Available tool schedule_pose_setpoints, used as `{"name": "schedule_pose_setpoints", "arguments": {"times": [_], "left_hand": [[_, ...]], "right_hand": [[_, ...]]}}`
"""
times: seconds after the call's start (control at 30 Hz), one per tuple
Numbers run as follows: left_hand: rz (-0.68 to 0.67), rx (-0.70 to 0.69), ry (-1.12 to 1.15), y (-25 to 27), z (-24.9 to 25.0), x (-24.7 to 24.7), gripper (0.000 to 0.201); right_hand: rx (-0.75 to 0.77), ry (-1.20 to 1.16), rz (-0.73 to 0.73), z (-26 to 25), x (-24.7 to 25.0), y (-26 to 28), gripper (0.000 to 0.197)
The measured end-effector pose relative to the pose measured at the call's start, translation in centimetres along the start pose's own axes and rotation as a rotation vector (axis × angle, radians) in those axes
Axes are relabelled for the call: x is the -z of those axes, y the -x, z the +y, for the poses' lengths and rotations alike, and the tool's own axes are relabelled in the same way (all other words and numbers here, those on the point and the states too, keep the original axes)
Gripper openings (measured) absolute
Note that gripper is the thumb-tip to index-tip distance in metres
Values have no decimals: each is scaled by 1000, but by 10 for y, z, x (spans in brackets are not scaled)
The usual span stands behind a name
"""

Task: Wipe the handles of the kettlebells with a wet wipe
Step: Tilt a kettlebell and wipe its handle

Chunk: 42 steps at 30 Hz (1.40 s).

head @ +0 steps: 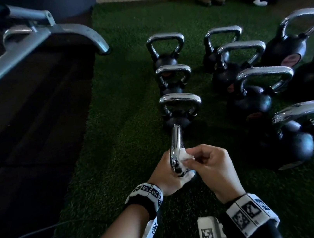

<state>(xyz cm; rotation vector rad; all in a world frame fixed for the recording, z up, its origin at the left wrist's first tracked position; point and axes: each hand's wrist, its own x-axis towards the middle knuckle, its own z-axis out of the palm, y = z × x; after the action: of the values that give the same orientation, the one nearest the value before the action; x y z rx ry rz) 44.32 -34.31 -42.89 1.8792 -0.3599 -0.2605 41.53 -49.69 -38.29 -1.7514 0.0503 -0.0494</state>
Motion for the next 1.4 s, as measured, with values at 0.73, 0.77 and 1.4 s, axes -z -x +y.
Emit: {"name": "schedule_pose_setpoints", "arguments": {"times": [0.73,0.77,1.4], "left_hand": [[-272,-64,-330,3,-14,18,89],[-276,-70,-331,2,-14,17,87],[-211,-188,-278,4,-11,10,80]], "right_hand": [[-118,228,-489,22,11,-15,21],[-121,240,-483,23,11,-16,18],[-374,-754,-154,34,-7,-3,21]]}}
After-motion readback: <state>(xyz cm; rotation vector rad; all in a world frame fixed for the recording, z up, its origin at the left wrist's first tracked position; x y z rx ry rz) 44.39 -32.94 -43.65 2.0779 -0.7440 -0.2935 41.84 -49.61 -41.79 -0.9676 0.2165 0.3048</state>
